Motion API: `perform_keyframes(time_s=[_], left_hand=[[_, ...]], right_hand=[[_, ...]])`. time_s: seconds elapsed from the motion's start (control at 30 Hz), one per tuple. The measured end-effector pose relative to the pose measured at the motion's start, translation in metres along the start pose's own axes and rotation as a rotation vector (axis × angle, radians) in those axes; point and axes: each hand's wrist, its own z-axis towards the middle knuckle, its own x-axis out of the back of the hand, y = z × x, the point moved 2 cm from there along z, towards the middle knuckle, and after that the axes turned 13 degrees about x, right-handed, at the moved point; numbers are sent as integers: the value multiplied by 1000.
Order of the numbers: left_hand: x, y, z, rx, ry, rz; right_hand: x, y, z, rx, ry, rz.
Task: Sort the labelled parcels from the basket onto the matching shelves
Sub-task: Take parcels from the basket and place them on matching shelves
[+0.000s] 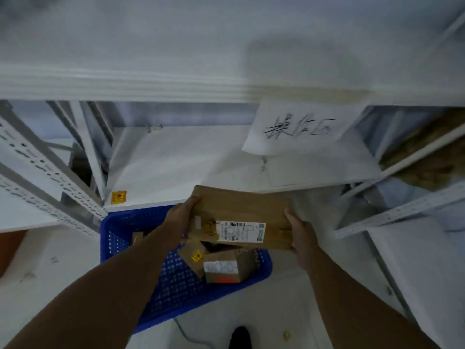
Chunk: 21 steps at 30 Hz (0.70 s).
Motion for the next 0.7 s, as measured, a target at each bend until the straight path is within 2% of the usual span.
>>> perform_keyframes(time_s=[0.2,0.43,0.6,0.7], left_hand=[[-99,30,-153,-54,-225,240],[-228,27,-334,-99,-505,250],[-309,-13,-467,31,-851,185],[-344,-55,-543,85,-1035,241]], right_hand=[[149,-65,-91,49,152,241],[326,-134,-188,112,307,432],[410,-190,-274,337,237,552],[461,-223,-328,502,290,616]])
